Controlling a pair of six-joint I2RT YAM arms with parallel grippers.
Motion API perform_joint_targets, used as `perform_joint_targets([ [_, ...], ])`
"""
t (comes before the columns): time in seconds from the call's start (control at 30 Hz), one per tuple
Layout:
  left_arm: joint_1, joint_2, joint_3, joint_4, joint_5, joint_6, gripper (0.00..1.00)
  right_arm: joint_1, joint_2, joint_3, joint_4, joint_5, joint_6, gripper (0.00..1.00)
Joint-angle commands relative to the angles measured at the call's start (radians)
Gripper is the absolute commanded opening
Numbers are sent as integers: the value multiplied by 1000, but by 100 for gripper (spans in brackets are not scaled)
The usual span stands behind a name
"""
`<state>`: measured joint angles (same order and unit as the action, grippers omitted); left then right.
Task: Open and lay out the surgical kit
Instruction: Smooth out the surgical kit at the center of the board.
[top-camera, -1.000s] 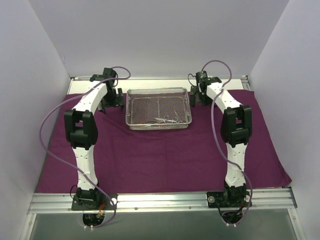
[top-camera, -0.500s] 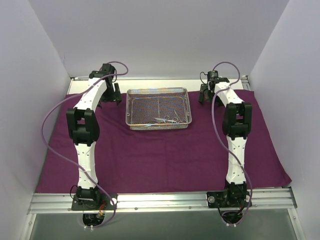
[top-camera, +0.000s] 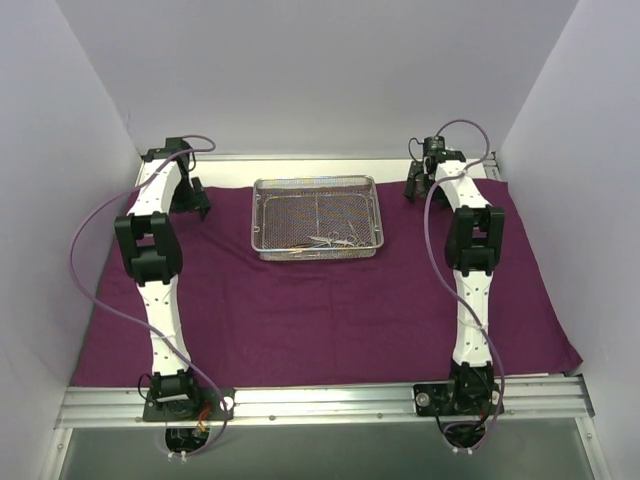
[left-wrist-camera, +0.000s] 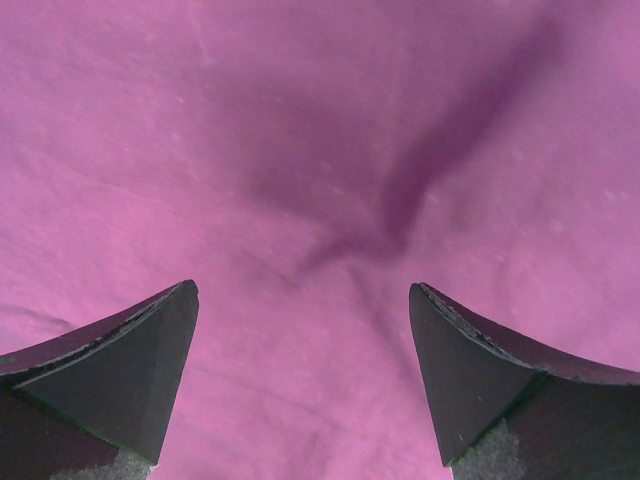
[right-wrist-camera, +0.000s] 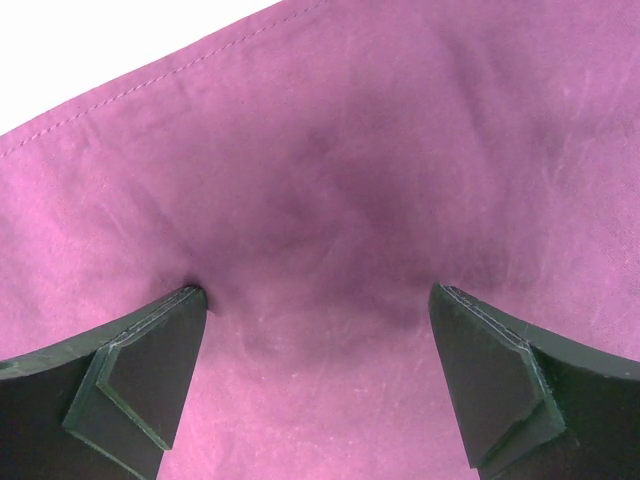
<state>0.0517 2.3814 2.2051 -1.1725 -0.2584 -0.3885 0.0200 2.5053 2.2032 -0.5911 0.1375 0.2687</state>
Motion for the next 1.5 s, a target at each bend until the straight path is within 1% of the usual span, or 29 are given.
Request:
perform_joint_targets([
  [0.0,5,15,77,-38,-18,-4,96,-45,121,-39,-145,163,-13,100],
  [0.13,17,38,123,-53,-22,-4,96,-57,135,-66,-159,194,-5,100],
  [0.3,49,128,215,-128,-42,2,96,-64,118,-68,-151,160,-11,100],
  [0.33,57,145,253,-140,-44,0,96,-60,112,-65,-147,148,-13,100],
  [0.47,91,228,327,-216,-53,-3,95,-45,92,-34,-154,123,-14,100],
  [0.63,137,275,341,-252,-39,10,95,-29,76,-40,-150,125,-19,100],
  [0.8,177,285,323,-234,-12,40,94,-26,78,-37,-150,129,-25,100],
  [0.93,177,280,367,-230,-48,77,94,-37,84,-34,-161,151,-20,100],
  [1.0,178,268,383,-227,-41,77,94,-40,75,-25,-158,142,-23,100],
  [1.13,177,156,346,-170,8,54,95,-32,11,-4,-135,82,-26,100],
  [1.23,177,78,343,-154,76,14,95,-26,-38,30,-141,50,-6,100],
  [1.3,171,39,335,-144,113,-10,95,-26,-71,27,-125,25,18,100],
  [1.33,168,-3,329,-133,146,-38,95,-26,-103,26,-122,19,26,100],
  [1.37,165,-30,315,-119,163,-47,95,-2,-120,18,-115,14,35,100],
  [1.47,139,-132,222,-41,234,-69,97,6,-169,9,-110,-29,63,100],
])
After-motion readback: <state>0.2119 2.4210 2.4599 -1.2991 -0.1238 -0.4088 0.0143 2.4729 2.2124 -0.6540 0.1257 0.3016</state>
